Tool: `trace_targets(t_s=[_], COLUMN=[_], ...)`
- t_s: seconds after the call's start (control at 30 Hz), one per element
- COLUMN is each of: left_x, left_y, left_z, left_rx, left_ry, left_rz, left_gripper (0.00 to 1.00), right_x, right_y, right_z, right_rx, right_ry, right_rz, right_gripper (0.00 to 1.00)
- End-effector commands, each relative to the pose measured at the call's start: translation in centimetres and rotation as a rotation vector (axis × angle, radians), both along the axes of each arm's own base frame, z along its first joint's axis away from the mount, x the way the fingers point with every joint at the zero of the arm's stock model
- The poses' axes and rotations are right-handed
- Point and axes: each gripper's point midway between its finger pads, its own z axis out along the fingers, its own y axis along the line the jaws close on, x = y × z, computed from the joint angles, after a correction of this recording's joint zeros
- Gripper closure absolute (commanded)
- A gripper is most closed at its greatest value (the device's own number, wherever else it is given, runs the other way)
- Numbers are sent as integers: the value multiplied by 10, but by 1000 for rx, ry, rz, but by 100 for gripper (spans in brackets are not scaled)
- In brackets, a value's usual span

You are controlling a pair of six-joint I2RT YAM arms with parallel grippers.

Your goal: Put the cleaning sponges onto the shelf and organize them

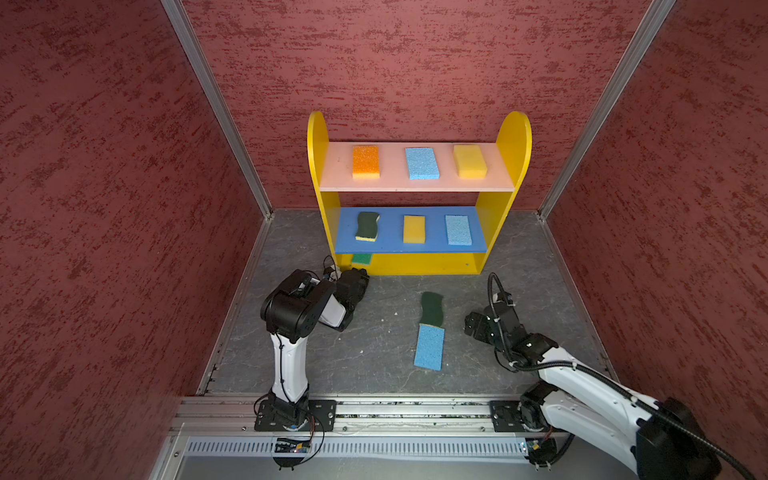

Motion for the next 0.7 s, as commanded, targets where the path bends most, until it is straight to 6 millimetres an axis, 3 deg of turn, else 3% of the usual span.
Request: trace_targets(t_s=[0.0, 0.27, 0.67], left_x=[-14, -14, -18], left_y=[6, -3, -9], left_z=[-44, -33, -48], left_rx=[75, 73, 30], left_ry=[147, 137, 83], left_rz=[-8, -6, -5], left_gripper=[100, 100, 99], right_x=[2, 2, 1], right_y=[-5, -5, -6], right_z=[0, 0, 1], right_rx=[-10, -10, -4], right_ry=[-14, -14, -23], right_rz=[-25, -28, -29], right_gripper=[5, 4, 5])
